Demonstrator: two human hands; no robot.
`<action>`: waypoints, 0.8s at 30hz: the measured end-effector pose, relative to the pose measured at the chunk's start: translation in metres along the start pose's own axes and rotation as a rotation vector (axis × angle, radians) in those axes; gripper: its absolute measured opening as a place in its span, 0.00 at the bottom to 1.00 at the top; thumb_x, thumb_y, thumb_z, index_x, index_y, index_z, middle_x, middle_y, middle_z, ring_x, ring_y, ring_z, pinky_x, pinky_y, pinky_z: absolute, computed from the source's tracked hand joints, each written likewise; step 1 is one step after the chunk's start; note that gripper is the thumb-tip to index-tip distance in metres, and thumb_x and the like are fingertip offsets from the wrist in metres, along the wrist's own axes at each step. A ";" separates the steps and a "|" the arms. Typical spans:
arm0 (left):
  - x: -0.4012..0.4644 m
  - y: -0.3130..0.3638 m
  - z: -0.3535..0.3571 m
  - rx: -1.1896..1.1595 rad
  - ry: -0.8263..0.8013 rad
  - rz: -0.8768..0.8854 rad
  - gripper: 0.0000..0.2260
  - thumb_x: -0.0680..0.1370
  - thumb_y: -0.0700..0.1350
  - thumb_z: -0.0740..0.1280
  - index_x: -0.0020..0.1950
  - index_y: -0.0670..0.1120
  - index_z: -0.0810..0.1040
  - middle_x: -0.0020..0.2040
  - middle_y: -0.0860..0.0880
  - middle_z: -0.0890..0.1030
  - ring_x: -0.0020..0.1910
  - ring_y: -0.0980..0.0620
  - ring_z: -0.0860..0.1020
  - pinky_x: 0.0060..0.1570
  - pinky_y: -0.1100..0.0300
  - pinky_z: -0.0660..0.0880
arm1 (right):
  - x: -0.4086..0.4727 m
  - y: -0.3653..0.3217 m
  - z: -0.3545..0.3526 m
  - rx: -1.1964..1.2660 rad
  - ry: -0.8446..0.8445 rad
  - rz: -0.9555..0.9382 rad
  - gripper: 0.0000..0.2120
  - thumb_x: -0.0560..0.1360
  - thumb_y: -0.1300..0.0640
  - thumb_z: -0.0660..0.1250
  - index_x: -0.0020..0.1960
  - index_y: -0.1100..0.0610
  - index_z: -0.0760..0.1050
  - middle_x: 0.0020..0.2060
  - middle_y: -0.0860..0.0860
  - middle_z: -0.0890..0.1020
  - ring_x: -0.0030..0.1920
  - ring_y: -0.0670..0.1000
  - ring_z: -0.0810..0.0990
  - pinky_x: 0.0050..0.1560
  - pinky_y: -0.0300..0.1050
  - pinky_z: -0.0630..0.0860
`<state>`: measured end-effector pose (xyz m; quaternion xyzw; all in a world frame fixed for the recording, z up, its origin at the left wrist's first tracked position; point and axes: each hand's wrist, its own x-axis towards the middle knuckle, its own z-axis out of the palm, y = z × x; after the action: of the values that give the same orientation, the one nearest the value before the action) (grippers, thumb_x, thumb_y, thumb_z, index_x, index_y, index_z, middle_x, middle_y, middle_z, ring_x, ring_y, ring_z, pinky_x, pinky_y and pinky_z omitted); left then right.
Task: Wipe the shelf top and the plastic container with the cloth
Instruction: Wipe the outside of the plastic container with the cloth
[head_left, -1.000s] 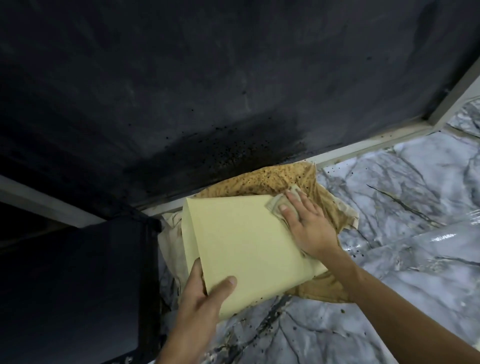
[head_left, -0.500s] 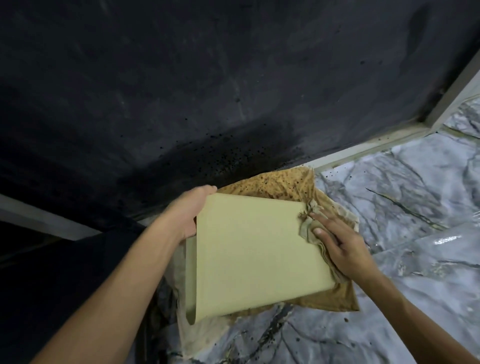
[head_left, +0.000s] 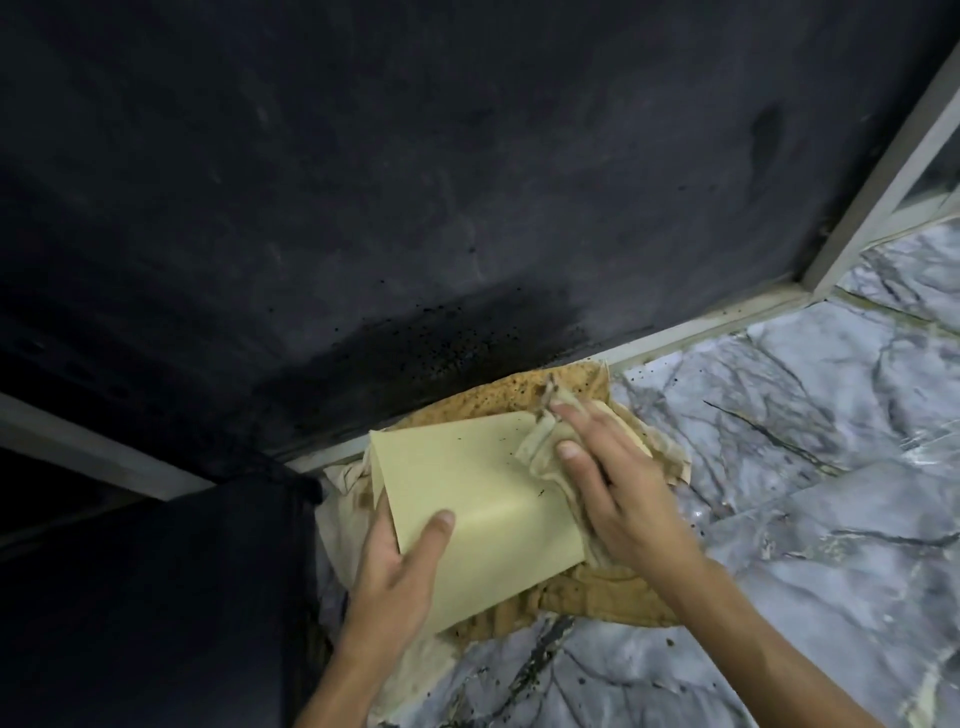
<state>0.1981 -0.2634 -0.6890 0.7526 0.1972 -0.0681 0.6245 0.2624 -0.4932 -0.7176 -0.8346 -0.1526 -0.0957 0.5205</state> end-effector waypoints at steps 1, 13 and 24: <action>-0.001 -0.004 -0.003 -0.016 -0.002 -0.016 0.16 0.82 0.44 0.69 0.64 0.63 0.77 0.56 0.59 0.88 0.52 0.60 0.87 0.42 0.64 0.83 | 0.001 -0.002 0.007 0.021 -0.047 0.009 0.19 0.84 0.48 0.56 0.74 0.43 0.66 0.72 0.47 0.72 0.74 0.46 0.64 0.71 0.47 0.65; -0.005 -0.011 -0.011 -0.004 -0.062 0.045 0.33 0.70 0.62 0.75 0.73 0.63 0.70 0.63 0.61 0.84 0.62 0.60 0.83 0.64 0.49 0.79 | -0.019 0.010 0.019 -0.473 -0.212 0.161 0.26 0.83 0.39 0.42 0.80 0.43 0.49 0.79 0.46 0.58 0.78 0.46 0.47 0.77 0.53 0.44; -0.009 -0.021 -0.014 -0.009 -0.121 0.114 0.31 0.72 0.59 0.75 0.75 0.66 0.70 0.70 0.59 0.81 0.70 0.57 0.78 0.68 0.52 0.76 | 0.021 -0.027 0.064 -0.467 -0.468 -0.056 0.29 0.79 0.31 0.40 0.78 0.37 0.48 0.79 0.42 0.54 0.78 0.47 0.44 0.75 0.54 0.42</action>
<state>0.1795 -0.2492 -0.7025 0.7543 0.1162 -0.0767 0.6417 0.2722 -0.4216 -0.7164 -0.9262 -0.2650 0.0517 0.2633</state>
